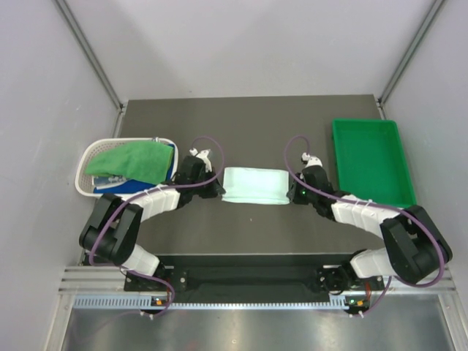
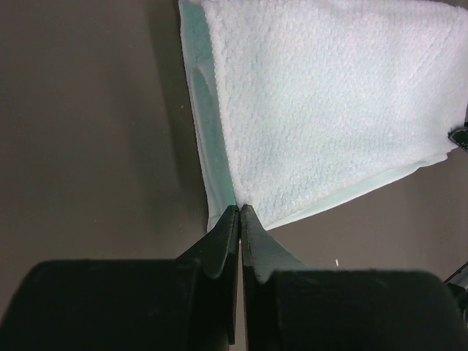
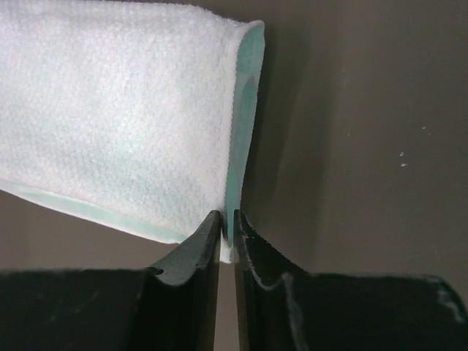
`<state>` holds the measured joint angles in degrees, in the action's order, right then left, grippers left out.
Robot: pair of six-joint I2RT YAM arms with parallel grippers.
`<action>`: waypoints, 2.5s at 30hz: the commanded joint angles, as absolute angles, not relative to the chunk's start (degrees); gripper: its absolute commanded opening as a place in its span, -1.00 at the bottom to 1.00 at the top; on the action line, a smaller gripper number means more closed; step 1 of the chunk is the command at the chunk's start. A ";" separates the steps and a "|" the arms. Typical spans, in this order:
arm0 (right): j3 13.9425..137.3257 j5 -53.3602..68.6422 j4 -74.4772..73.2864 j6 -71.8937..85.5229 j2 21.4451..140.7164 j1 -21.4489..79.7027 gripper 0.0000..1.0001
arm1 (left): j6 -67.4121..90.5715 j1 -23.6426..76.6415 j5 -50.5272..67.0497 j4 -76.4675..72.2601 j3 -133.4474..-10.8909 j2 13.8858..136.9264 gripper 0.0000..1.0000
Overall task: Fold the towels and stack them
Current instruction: Fold the towel, then neatly place the folded towel into the bin
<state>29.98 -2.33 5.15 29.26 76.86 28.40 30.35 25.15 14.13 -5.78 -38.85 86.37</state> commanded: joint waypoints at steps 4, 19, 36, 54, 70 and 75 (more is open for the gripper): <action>29.18 -3.08 7.12 29.88 72.95 29.18 -0.53 | 30.23 25.40 14.85 -4.49 -37.62 83.85 -0.60; 38.14 -7.91 -2.99 29.71 68.99 31.99 -0.36 | 30.23 26.10 8.97 7.73 -51.74 81.02 -0.53; 28.48 -5.01 4.39 34.27 77.96 32.87 -0.50 | 33.31 30.67 7.91 3.52 -45.62 94.57 -0.78; 34.28 -5.19 -1.22 32.08 74.10 32.87 -0.32 | 29.88 29.18 -7.01 18.97 -60.64 88.50 -0.02; 38.15 -4.57 -4.39 28.48 69.43 32.78 -0.18 | 30.05 22.85 15.37 9.94 -58.72 99.05 0.20; 37.71 -4.13 -3.96 28.30 69.00 32.78 -0.17 | 31.02 22.85 16.18 8.26 -56.60 100.81 0.22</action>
<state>35.90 -4.69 -4.40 29.47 70.89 32.16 30.04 23.07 13.54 12.71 -57.43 99.59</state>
